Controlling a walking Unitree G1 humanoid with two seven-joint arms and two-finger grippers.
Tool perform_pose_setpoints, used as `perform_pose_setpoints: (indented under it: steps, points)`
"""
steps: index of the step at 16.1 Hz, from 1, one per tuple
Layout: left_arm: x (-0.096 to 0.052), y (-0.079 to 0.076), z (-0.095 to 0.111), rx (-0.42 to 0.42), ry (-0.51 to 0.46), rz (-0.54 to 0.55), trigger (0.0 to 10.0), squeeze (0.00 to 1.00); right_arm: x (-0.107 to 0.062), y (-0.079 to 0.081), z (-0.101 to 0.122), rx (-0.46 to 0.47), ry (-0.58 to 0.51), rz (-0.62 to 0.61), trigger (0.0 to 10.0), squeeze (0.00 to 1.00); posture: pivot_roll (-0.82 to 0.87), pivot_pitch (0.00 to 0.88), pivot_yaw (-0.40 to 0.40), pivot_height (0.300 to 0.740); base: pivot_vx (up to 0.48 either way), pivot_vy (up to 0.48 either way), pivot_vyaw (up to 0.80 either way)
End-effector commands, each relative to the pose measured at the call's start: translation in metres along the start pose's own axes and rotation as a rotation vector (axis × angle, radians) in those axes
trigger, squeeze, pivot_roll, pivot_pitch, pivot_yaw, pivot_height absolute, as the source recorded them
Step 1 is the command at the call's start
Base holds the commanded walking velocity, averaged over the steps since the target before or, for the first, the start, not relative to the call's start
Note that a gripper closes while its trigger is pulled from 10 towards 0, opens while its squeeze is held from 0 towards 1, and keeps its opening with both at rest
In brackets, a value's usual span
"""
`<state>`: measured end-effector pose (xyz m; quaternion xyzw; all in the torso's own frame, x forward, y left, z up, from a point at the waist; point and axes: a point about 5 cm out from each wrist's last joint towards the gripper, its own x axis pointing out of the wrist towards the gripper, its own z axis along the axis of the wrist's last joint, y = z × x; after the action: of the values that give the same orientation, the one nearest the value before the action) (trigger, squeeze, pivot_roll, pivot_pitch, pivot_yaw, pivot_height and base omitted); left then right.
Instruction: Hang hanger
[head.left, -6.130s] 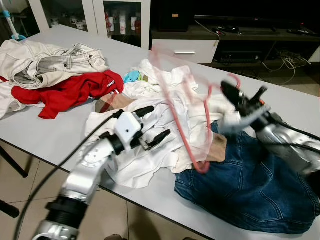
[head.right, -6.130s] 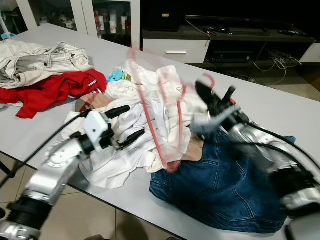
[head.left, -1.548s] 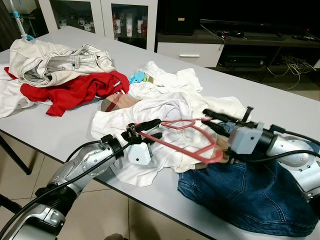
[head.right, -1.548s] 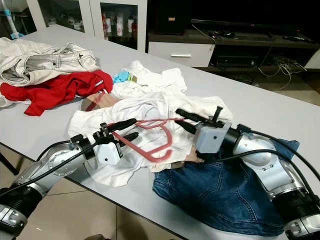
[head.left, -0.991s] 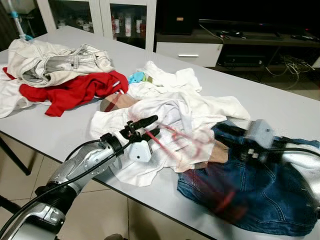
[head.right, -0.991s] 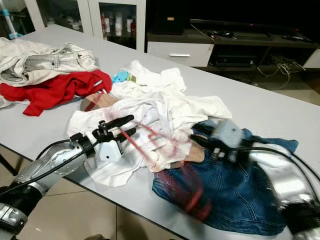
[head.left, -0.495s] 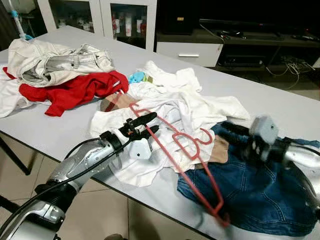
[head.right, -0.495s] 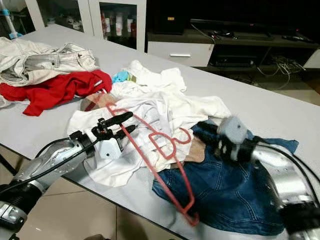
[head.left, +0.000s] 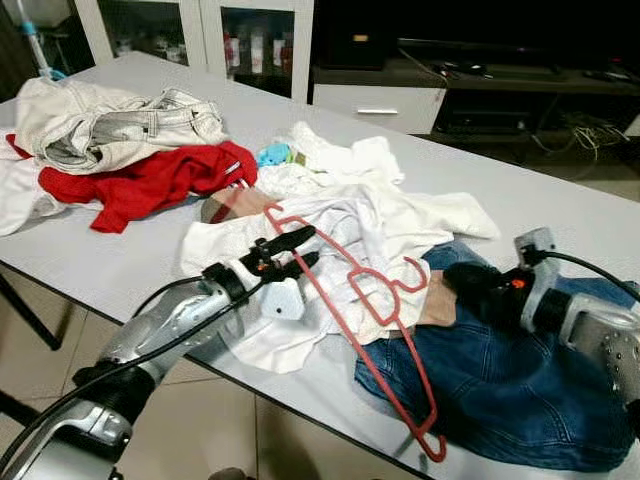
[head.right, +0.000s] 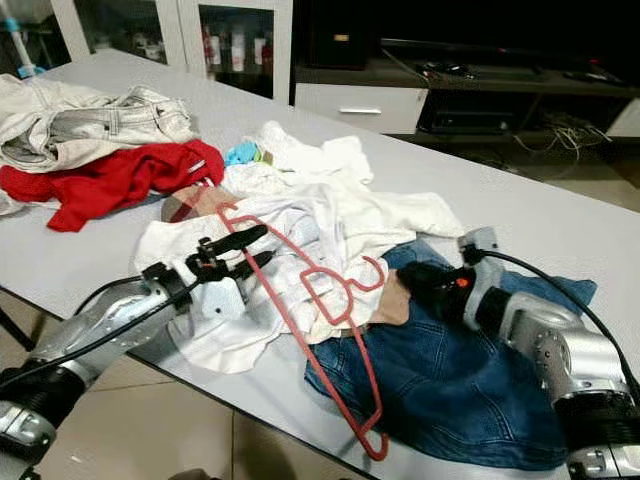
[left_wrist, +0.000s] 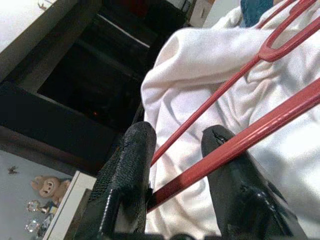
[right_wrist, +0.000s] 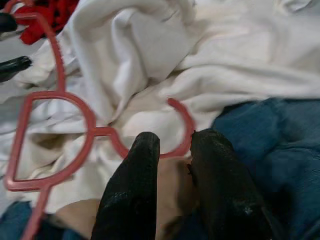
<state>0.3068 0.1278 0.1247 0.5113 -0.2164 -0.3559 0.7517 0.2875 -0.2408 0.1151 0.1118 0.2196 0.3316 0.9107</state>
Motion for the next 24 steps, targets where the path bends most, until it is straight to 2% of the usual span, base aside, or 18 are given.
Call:
perform_pose_setpoints:
  steps: [1,5,11,14,20,24]
  points:
    - [0.004,0.002,0.002,0.018,-0.012,-0.001,10.0,0.0,-0.002,0.001,0.0,0.009,0.018,0.005,10.0,0.0,-0.05,0.0,-0.076,0.74,0.0,0.0,0.0]
    - [-0.001,0.0,0.0,0.021,-0.012,-0.015,10.0,0.0,-0.001,0.011,-0.013,0.036,0.072,0.054,10.0,0.0,-0.04,0.0,-0.058,0.74,0.0,0.0,0.0]
    - [-0.001,-0.002,0.001,0.018,-0.012,-0.006,10.0,0.0,0.01,0.028,-0.038,-0.008,0.217,0.112,10.0,0.04,-0.04,0.0,-0.072,0.74,0.0,0.0,0.0]
    - [-0.002,-0.004,0.001,0.012,-0.01,-0.007,10.0,0.0,0.019,0.028,-0.044,0.01,0.233,0.075,10.0,0.04,-0.04,0.0,-0.072,0.74,0.0,0.0,0.0]
    - [-0.002,-0.002,0.0,0.018,-0.008,-0.008,10.0,0.0,0.032,0.036,-0.051,-0.006,0.256,0.093,10.0,0.04,-0.03,0.0,-0.068,0.74,0.0,0.0,0.0]
    - [-0.001,-0.002,0.001,0.017,-0.009,-0.004,10.0,0.0,0.049,0.045,-0.051,-0.044,0.253,0.107,10.0,0.02,-0.03,0.0,-0.074,0.74,0.0,0.0,0.0]
